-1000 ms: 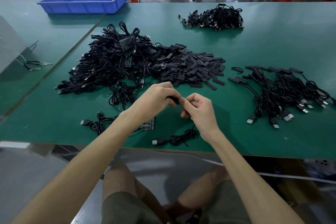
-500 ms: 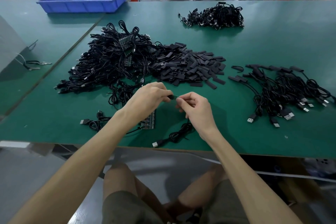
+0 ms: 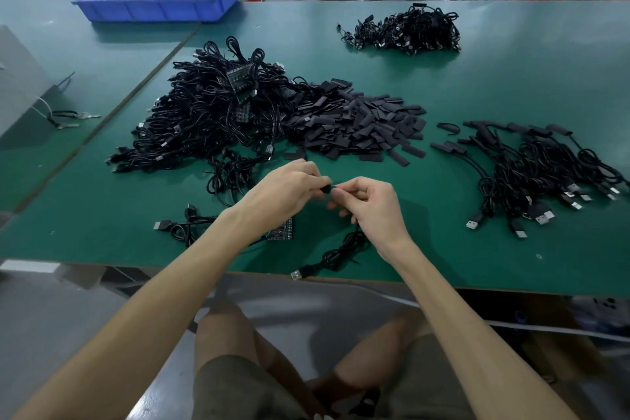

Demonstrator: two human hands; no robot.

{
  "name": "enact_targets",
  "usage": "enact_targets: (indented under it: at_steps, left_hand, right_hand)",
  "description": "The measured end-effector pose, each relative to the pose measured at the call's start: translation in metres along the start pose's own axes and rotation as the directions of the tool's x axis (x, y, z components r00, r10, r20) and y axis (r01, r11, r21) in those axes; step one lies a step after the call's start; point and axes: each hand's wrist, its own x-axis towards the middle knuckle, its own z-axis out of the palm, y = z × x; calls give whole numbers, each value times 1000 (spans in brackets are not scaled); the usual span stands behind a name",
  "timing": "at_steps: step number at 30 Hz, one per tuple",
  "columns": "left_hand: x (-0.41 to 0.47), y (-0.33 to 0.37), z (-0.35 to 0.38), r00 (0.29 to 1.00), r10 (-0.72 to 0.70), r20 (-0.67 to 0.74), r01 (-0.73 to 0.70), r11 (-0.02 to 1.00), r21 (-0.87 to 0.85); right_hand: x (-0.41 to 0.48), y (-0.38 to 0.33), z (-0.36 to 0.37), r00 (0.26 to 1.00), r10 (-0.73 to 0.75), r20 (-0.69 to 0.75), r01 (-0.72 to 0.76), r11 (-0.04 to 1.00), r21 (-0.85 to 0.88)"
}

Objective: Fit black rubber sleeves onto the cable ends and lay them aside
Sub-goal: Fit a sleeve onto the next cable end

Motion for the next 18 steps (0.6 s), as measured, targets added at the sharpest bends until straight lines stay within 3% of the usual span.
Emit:
enact_targets:
  at_steps: [18]
  left_hand:
    - [1, 2, 4, 999, 34, -37, -35, 999, -27]
  right_hand:
    - [1, 2, 1, 999, 34, -4, -34, 998, 53]
